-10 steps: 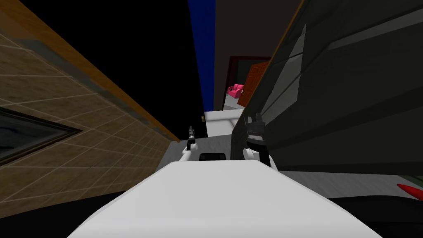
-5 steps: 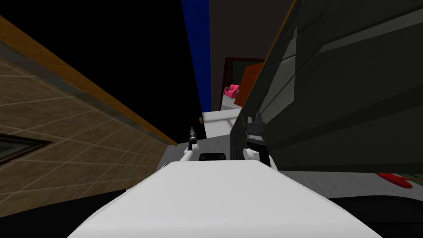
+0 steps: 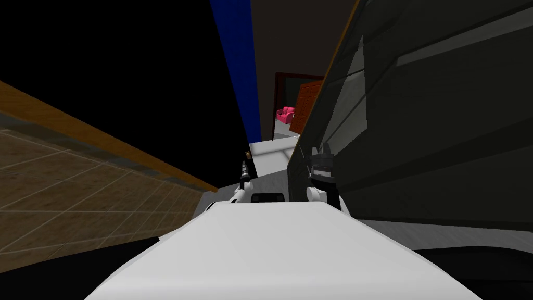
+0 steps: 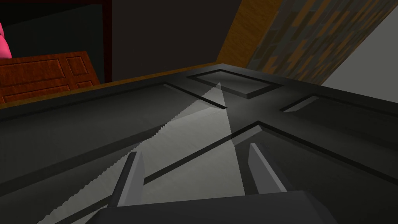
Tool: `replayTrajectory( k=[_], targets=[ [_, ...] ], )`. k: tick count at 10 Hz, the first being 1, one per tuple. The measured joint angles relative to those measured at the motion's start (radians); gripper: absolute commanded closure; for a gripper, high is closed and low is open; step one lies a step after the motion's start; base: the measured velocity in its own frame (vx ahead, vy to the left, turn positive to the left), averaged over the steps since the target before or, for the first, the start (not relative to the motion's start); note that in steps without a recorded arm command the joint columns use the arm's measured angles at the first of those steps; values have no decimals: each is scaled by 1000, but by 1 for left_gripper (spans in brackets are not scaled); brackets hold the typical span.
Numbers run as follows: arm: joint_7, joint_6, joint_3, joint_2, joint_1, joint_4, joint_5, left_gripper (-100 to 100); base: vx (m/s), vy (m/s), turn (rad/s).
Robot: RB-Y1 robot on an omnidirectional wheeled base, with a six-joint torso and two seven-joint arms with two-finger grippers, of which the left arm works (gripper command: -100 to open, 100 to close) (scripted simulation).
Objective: Pull the door open
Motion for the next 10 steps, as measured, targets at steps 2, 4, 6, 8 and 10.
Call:
replayTrajectory(
  k=[2, 4, 6, 8, 10],
  targets=[
    [0, 3, -1, 8, 1, -2, -3, -100, -132, 59, 257],
    [1, 16, -1, 30, 2, -1, -11, -100, -105, 50, 91],
    [11, 26, 0, 56, -2, 14, -21, -100, -13, 5, 123],
    [27, 43, 6, 79, 4, 25, -37, -100, 32, -28, 61],
    [48, 79, 14, 84, 19, -16, -56, -100, 89, -15, -29]
  ],
)
